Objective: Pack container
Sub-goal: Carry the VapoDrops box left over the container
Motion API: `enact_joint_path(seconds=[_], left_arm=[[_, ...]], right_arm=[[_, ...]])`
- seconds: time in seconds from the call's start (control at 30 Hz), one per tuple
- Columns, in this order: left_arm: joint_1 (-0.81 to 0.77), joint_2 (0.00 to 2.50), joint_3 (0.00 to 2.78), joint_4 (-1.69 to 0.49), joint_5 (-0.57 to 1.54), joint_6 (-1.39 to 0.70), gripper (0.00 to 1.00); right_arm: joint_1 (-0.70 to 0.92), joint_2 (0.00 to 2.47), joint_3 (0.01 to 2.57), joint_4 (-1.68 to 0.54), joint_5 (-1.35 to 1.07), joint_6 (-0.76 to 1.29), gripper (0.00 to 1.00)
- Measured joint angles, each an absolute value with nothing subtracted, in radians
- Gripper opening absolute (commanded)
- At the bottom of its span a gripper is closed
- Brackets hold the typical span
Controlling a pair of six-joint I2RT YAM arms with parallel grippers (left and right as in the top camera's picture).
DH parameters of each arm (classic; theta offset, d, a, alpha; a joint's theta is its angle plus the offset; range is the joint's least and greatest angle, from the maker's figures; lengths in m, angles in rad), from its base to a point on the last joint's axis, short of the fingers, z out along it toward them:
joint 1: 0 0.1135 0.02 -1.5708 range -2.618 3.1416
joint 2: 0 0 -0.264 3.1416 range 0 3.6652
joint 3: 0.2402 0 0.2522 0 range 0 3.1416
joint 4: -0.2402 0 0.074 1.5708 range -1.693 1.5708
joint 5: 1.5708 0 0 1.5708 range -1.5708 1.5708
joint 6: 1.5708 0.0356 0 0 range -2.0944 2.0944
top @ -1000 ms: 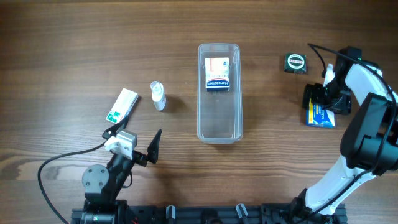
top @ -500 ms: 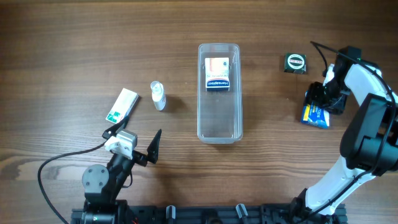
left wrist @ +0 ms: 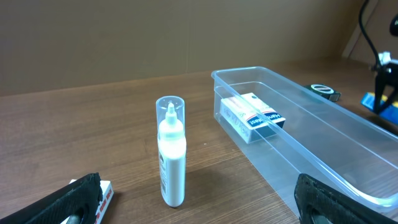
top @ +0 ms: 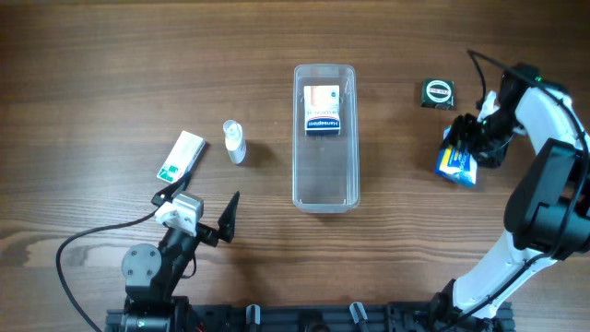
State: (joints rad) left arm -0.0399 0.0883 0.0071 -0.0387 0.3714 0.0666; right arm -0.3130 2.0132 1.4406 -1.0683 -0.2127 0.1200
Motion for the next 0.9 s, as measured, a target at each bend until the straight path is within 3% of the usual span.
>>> enact_joint_path(seconds=[0.23,0.4,0.67,0.9], left_arm=[[-0.040,0.088,0.007,-0.039,0.371,0.067,1.00],[-0.040,0.088,0.007,-0.039,0.371,0.067,1.00],[-0.040,0.088,0.007,-0.039,0.371,0.067,1.00],[-0.040,0.088,0.007,-0.039,0.371,0.067,1.00]], right_arm=[[-0.221,2.012,1.700,-1.260,-0.345,0.109,0.73],[-0.039,2.009,1.856,-1.310,-0.367,0.121,0.73],[0.331,2.008,1.972,-1.185,-0.260,0.268,0.75],[0.417,2.008,1.972,-1.068,-0.088,0.374,0.74]])
